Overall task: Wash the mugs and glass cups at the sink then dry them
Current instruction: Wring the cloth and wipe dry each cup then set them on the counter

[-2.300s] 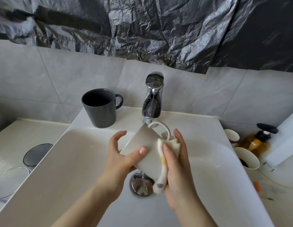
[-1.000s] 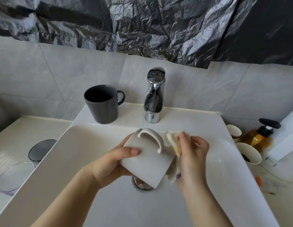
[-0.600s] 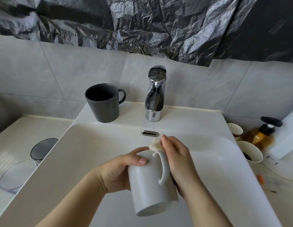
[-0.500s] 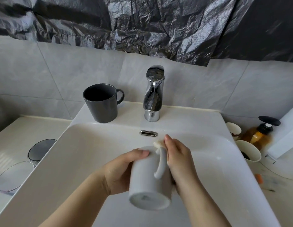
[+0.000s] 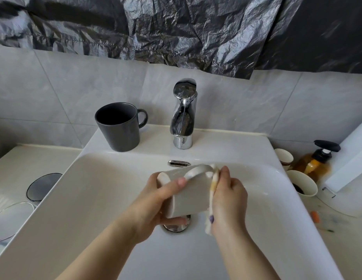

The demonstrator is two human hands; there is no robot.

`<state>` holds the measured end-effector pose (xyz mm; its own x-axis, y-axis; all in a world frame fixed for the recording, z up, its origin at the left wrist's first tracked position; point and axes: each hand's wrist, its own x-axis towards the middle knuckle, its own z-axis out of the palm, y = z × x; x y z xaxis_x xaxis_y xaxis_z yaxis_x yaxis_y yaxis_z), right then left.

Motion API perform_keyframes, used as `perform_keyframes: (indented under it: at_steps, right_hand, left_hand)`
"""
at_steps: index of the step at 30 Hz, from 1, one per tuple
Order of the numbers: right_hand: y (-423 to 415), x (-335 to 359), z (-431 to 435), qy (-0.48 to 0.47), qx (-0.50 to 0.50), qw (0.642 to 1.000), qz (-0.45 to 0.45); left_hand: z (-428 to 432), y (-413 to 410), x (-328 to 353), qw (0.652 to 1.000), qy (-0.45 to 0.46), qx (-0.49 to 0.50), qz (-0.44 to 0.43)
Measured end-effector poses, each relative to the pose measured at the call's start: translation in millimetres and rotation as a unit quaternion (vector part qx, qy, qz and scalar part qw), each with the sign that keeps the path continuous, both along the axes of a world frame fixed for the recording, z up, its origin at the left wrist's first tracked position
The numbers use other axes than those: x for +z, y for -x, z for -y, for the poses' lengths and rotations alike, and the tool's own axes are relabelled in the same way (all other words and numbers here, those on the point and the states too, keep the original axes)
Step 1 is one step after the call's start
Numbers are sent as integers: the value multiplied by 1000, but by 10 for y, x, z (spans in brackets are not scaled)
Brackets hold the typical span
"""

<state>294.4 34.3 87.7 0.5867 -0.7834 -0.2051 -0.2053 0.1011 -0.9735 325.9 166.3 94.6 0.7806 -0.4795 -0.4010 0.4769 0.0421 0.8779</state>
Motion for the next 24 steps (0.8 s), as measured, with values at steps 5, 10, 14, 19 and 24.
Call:
perform_keyframes:
  at_steps: [5,10,14,19,24]
  right_hand:
    - [66,89,-83,-95,130,987,-6]
    - [178,197,-85,-14,379,920,97]
    - [182,140,-72,65,426,898,83]
    - [201,205,-46,-293,313,894,130]
    - [205,145,-92,-234,470,839,143]
  left_hand:
    - [-84,-60,6,997,-18,73,29]
    - [-182,-165,54,991,54,106,-69]
    - [-269,-219,93,989,48,111,-89]
    - [-295,-223,114,996,42,33,-71]
    - [-247,-194,86,997,21,43,-53]
